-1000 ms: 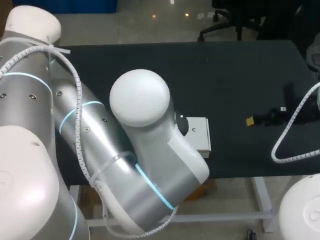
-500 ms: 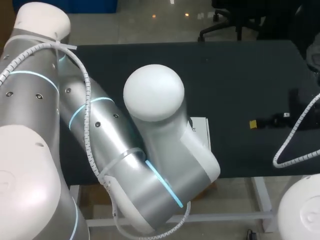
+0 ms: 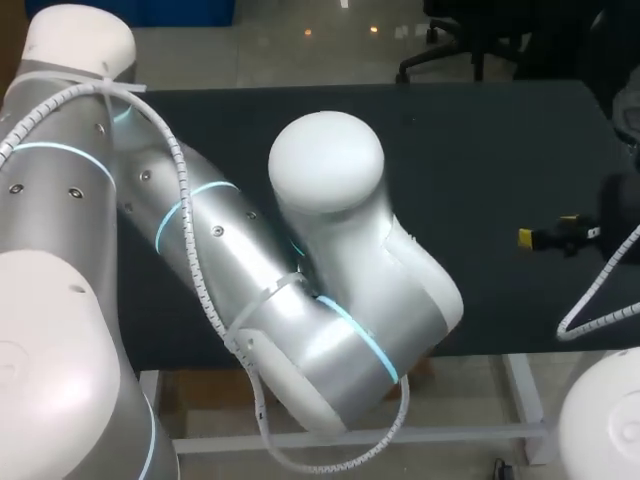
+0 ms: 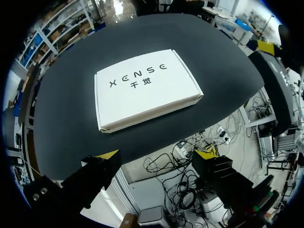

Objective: Assemble the packaging by folding the flat box into shape, placing the metal phone stand inside, and closing the box properly

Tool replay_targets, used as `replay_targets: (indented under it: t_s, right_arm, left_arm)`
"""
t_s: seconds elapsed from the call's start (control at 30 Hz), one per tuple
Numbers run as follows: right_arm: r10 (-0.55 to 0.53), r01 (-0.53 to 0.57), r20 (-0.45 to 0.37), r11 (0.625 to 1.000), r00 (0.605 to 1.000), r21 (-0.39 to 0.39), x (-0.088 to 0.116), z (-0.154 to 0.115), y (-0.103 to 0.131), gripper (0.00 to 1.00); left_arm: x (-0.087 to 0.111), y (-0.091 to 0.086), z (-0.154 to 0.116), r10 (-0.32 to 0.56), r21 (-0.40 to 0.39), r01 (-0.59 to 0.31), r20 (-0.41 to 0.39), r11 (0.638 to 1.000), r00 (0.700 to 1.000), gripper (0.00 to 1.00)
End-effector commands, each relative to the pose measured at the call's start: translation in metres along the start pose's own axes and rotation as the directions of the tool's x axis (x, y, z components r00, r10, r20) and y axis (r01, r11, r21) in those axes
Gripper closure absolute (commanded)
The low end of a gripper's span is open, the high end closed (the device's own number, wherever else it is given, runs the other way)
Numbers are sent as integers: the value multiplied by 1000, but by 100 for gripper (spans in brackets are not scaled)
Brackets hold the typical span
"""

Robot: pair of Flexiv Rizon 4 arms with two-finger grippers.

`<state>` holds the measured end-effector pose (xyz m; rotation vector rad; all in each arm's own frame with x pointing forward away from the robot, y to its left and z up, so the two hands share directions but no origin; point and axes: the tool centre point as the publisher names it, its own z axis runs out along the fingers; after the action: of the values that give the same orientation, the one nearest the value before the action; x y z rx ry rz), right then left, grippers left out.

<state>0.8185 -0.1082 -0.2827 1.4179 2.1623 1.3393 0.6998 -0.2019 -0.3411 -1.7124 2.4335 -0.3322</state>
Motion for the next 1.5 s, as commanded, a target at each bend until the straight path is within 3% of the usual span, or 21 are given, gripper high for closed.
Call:
replay_targets:
  t_s: [0.03,0.27,0.43,0.73,1.27,1.5]
  right_arm:
    - [-25,17,-45,987,999,-158,-14,-1,3,0]
    - [-96,89,-34,982,995,-164,-22,8,13,0]
    - [-111,106,-28,982,993,-157,-29,16,15,0]
    - [-127,122,-27,983,992,-140,-37,19,27,0]
    - [-127,122,-27,983,992,-140,-37,19,27,0]
    - [-198,202,38,963,979,-178,-41,9,32,0]
  left_arm:
    - [0,-9,10,-30,-49,30,6,998,1000,0]
    - [3,-9,23,-121,-73,123,31,990,992,0]
    - [2,-8,30,-223,-100,222,4,970,975,0]
    - [10,-3,40,-315,-149,309,-15,939,949,0]
    - [15,-3,38,-293,-163,288,-6,944,956,0]
    - [18,-9,46,-308,-144,309,29,940,951,0]
